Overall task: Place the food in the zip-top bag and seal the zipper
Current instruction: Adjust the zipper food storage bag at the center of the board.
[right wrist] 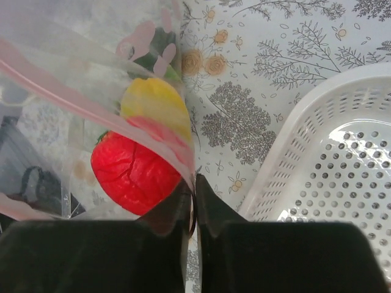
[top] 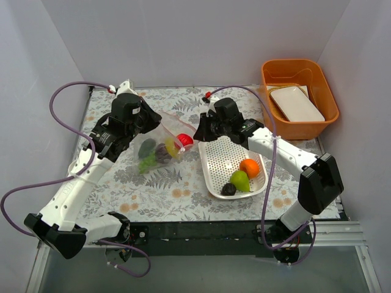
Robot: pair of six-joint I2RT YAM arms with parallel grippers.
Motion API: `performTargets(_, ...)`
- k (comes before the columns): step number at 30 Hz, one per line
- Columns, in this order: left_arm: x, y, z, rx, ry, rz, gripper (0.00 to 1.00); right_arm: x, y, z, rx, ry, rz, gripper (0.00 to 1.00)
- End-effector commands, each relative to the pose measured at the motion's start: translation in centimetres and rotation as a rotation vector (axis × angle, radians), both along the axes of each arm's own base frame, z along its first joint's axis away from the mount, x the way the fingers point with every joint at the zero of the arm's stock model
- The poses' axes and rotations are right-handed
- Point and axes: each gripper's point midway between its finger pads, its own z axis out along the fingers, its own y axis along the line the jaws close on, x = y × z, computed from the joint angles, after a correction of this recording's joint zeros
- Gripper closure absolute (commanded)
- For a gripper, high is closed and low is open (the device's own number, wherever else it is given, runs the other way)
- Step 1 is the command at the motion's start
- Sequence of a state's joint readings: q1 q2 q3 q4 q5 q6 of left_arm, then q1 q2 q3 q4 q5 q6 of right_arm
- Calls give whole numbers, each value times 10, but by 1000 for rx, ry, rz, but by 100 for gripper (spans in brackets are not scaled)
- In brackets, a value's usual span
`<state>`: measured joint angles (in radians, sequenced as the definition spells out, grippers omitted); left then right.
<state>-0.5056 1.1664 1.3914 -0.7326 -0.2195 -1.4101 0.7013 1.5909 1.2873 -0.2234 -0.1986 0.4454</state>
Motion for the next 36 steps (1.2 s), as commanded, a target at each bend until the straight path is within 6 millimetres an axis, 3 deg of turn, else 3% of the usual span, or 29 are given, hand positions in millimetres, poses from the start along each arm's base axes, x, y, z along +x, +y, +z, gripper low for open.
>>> performTargets(1,1,5,15,-2,-47,12,100,3,13,45,84,-66,44,99)
performTargets(2,-1,10,18,14,-46,30,100,2,17,53,102,-77,62,99)
performTargets(3,0,15,22,34,-49,51,100,-1,26,76,143,-111,96,99)
performTargets(4,2,33,29,73,-70,130,100,-1,33,83,153,-121,121,99)
performTargets(7,-4,60,64,126,-138,216,100,-13,65,127,198,-192,249,99)
performTargets(8,-10,71,86,129,-173,256,100,-16,72,139,219,-202,285,99)
performTargets(10,-15,78,103,123,-192,278,100,-23,88,157,261,-197,340,99)
performTargets(11,-20,82,107,125,-183,290,100,-26,92,161,278,-197,361,99)
performTargets(12,-25,85,125,89,-217,300,100,-32,96,166,309,-178,395,99)
performTargets(16,-34,94,143,85,-242,317,100,-30,98,166,316,-153,379,99)
performTargets(19,-29,92,129,131,-200,312,100,-20,88,148,257,-118,299,99)
performTargets(20,-24,88,117,158,-165,300,100,-16,83,132,225,-83,262,99)
performTargets(22,-16,70,90,194,-96,210,100,-12,74,121,219,-47,236,99)
performTargets(24,-6,52,60,230,17,147,100,-26,76,123,265,-16,324,99)
performTargets(29,-2,26,39,219,37,4,98,-29,71,140,315,-42,334,99)
performTargets(30,-2,22,34,222,60,-18,98,-27,70,141,333,-23,334,99)
performTargets(32,2,5,1,249,174,-105,99,-13,68,142,290,-27,273,99)
performTargets(33,2,-2,-14,258,212,-146,98,3,61,112,177,17,172,99)
performTargets(34,6,-7,-32,266,265,-152,100,9,62,126,173,-17,166,99)
performTargets(35,6,-2,-51,266,319,-103,100,9,60,121,143,-4,172,99)
performTargets(36,7,-5,-54,260,313,-111,100,9,63,129,144,-39,191,99)
